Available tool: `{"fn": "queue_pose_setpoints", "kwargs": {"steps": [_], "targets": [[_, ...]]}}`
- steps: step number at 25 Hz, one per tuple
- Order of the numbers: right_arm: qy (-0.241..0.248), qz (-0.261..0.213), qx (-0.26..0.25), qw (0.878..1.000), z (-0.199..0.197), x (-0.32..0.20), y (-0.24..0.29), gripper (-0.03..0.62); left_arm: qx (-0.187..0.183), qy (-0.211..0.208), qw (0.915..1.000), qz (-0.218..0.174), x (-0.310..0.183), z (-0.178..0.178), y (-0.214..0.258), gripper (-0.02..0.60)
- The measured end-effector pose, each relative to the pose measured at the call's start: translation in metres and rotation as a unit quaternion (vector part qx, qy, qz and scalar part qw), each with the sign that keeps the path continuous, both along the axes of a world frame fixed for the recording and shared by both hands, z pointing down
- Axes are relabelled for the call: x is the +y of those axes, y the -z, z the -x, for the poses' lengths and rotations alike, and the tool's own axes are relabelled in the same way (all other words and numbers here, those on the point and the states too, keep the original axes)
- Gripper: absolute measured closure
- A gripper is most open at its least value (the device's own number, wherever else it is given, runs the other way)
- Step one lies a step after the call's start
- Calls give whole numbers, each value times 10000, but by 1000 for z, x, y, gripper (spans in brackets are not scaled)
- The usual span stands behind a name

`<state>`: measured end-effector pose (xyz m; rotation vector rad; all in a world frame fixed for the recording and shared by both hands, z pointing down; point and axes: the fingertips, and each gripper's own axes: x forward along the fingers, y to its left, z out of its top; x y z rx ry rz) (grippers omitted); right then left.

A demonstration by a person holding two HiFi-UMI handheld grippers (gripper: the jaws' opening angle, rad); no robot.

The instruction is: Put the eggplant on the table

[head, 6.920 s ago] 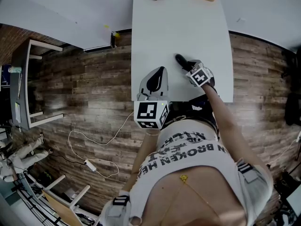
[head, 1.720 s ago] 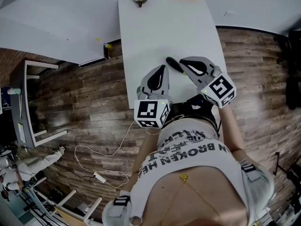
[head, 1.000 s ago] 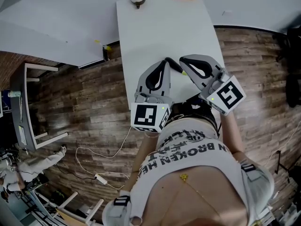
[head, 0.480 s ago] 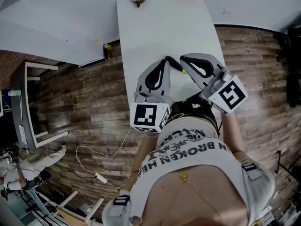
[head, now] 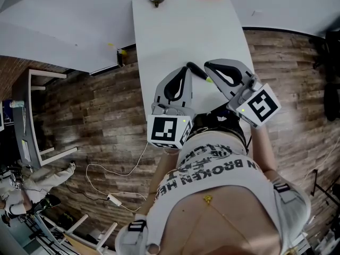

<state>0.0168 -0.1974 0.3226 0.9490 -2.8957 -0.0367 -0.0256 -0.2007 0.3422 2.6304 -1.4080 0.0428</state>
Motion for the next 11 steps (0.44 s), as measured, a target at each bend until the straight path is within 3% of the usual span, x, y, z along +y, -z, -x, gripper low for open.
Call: {"fn": "queue_pose_setpoints", "kwargs": {"steps": [11], "targets": [[10, 14, 41, 10000, 0, 3, -3, 586, -13, 34, 10000, -2, 3, 3, 0, 575]]}}
